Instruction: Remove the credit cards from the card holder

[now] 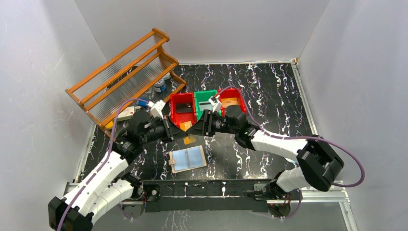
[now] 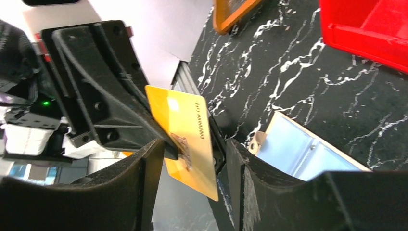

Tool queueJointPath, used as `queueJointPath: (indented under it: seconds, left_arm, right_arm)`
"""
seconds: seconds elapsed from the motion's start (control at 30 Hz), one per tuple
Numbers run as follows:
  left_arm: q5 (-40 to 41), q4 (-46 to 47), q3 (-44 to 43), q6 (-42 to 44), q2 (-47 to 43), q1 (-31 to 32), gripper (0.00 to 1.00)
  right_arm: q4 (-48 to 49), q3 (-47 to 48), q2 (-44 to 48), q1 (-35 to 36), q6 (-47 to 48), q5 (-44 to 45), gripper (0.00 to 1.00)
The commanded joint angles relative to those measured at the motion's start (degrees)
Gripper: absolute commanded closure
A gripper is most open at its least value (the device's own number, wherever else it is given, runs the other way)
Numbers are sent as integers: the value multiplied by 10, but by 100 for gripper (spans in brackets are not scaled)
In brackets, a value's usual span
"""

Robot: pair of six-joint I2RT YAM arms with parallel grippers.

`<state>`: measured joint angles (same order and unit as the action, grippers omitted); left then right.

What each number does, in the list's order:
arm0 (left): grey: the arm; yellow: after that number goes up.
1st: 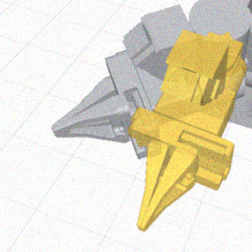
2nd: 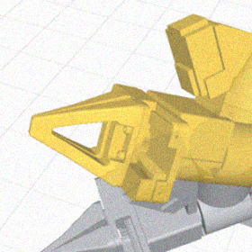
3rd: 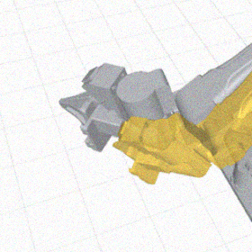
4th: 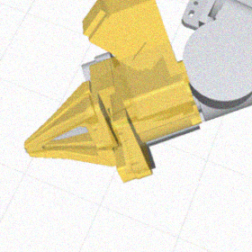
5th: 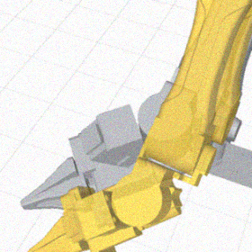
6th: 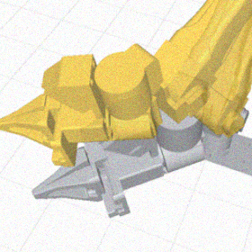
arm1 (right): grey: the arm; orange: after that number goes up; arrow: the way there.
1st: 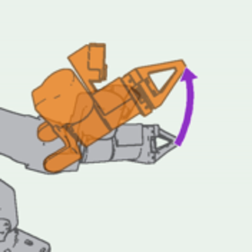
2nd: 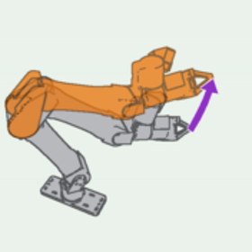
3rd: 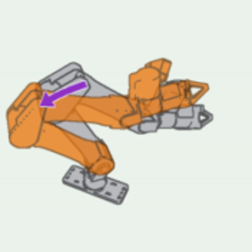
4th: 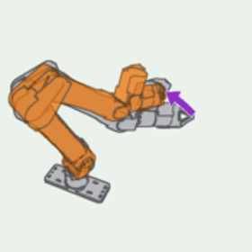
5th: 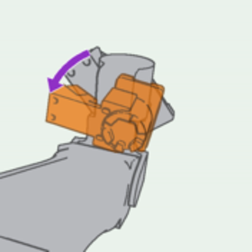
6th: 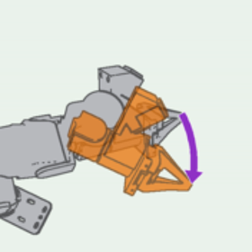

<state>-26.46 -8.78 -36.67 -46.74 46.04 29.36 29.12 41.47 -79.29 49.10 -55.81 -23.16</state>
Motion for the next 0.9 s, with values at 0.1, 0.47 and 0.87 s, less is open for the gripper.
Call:
queueJointPath:
  seconds: [0.1,0.47,0.87]
  left_arm:
    - [-36,28,16,-11,-15,1,100]
    - [-51,59,33,-24,-25,1,100]
    - [33,-37,12,-1,-43,1,32]
  right_arm:
    - [178,-24,-13,-36,-55,-136,46]
    - [367,-55,-63,-53,-155,-216,73]
    - [352,-62,-51,-92,-143,-247,100]
